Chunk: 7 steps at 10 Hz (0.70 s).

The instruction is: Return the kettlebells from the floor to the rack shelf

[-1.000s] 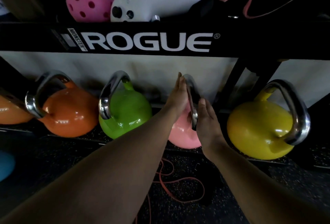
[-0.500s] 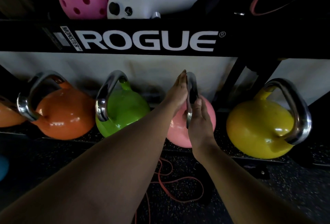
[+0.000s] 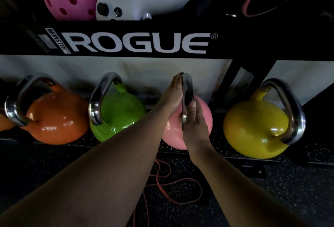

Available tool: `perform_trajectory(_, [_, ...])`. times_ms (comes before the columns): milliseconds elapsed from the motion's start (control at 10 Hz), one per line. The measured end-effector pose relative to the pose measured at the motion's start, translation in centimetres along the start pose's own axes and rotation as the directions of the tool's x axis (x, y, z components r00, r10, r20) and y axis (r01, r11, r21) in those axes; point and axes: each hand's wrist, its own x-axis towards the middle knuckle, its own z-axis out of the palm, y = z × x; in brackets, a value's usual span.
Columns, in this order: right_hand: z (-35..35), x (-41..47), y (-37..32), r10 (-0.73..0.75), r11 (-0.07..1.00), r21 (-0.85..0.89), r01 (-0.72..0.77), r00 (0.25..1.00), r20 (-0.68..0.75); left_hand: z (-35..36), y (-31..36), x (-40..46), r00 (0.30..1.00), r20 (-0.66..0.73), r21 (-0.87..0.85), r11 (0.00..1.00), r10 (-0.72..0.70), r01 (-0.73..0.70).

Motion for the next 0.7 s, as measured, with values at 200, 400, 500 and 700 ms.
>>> perform_trajectory(200, [-0.5,-0.1,-0.1,-0.042,0.997,-0.059,0.045,0.998,0.050,0.0,0.4,-0.8,0.999,0.012,-0.073,0.996,-0.044,0.045])
perform_trajectory(400, [-1.6,0.2,-0.5,-0.009,0.995,-0.099,0.018,0.995,0.096,-0.5,1.3,-1.3,0.998,-0.026,0.089,0.994,-0.058,0.060])
perform_trajectory(500, [-2.5,0.3,-1.1,0.012,0.991,-0.136,0.006,0.991,0.136,-1.4,2.0,-1.7,0.999,-0.040,0.293,0.956,0.013,-0.001])
perform_trajectory(700, [-4.8,-0.1,-3.7,-0.125,0.822,-0.542,0.179,0.983,0.134,-4.0,2.8,-4.3,0.988,0.085,0.614,0.774,0.130,-0.155])
